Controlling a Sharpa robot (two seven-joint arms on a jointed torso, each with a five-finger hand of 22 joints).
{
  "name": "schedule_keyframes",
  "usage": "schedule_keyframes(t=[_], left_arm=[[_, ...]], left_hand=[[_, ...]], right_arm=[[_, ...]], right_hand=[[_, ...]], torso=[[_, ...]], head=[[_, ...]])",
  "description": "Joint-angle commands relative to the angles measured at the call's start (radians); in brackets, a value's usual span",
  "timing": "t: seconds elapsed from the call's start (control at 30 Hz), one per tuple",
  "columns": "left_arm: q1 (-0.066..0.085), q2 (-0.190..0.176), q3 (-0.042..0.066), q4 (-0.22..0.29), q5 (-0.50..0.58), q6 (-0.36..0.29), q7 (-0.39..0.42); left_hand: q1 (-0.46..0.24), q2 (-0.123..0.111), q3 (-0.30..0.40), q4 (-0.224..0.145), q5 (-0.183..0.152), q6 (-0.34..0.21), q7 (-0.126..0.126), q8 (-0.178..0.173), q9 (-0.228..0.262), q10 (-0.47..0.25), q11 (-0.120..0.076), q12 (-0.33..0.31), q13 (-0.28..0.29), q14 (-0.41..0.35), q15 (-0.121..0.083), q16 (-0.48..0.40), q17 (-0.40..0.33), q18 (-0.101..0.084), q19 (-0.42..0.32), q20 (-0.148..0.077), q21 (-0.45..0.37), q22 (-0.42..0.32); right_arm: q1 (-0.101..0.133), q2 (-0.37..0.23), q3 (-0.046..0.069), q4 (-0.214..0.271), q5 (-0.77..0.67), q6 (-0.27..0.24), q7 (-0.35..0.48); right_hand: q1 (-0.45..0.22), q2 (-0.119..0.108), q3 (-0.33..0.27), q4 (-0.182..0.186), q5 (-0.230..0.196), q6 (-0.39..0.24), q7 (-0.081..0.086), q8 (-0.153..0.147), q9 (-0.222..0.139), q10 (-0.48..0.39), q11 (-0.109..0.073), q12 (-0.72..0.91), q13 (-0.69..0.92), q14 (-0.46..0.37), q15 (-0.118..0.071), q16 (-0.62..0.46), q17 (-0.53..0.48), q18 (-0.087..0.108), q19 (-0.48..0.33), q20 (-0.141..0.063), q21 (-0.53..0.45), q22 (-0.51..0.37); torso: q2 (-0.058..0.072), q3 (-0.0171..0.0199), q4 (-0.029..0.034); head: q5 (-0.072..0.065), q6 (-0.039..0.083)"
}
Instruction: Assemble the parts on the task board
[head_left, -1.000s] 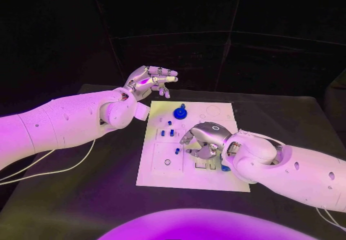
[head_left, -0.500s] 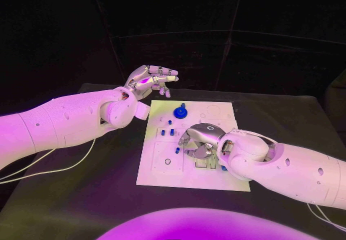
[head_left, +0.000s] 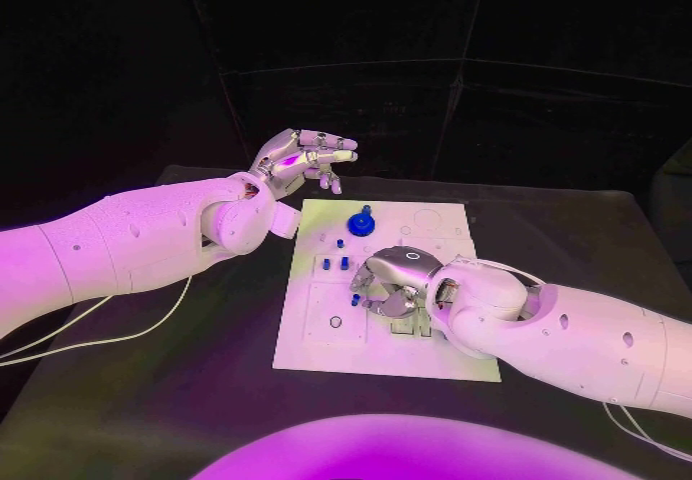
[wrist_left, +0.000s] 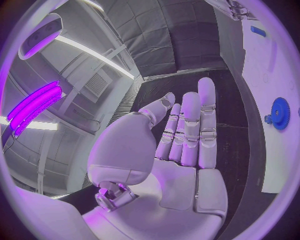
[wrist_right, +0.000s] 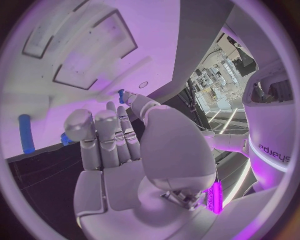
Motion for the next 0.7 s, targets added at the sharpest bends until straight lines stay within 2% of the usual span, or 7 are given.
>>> schedule_keyframes(t=[0.03,0.7], left_arm=[[0.002,0.002,0.001,0.0,0.005,0.013,0.0],[0.002,0.003,0.001,-0.002,0.005,0.016,-0.006]], left_hand=[[-0.002,0.004,-0.004,-0.001,0.003,-0.006,0.0,0.004,0.001,-0.007,-0.003,0.002,0.001,-0.003,0.003,0.006,-0.001,0.014,0.004,0.002,-0.005,-0.001],[0.003,0.007,-0.005,-0.002,0.003,-0.007,0.0,0.006,0.002,-0.009,-0.003,0.005,0.002,-0.003,0.003,0.008,-0.003,0.014,0.005,0.002,-0.006,-0.002]], right_arm=[[0.001,0.005,0.0,-0.003,0.002,0.021,0.008],[0.0,0.019,0.0,0.002,0.009,0.033,0.019]], right_hand=[[0.005,0.008,0.008,-0.001,0.006,-0.005,-0.002,-0.003,0.0,-0.002,0.001,-0.006,0.0,-0.002,0.006,-0.004,-0.001,-0.001,-0.002,0.007,-0.001,0.001],[0.003,0.012,0.013,-0.001,0.006,0.0,-0.002,-0.001,0.002,0.007,0.0,-0.005,0.001,0.0,0.005,0.004,0.006,-0.001,0.001,0.007,0.002,0.005]], torso=[[-0.001,0.0,0.0006],[-0.001,0.0,-0.0003]], head=[[0.0,-0.001],[0.0,-0.005]])
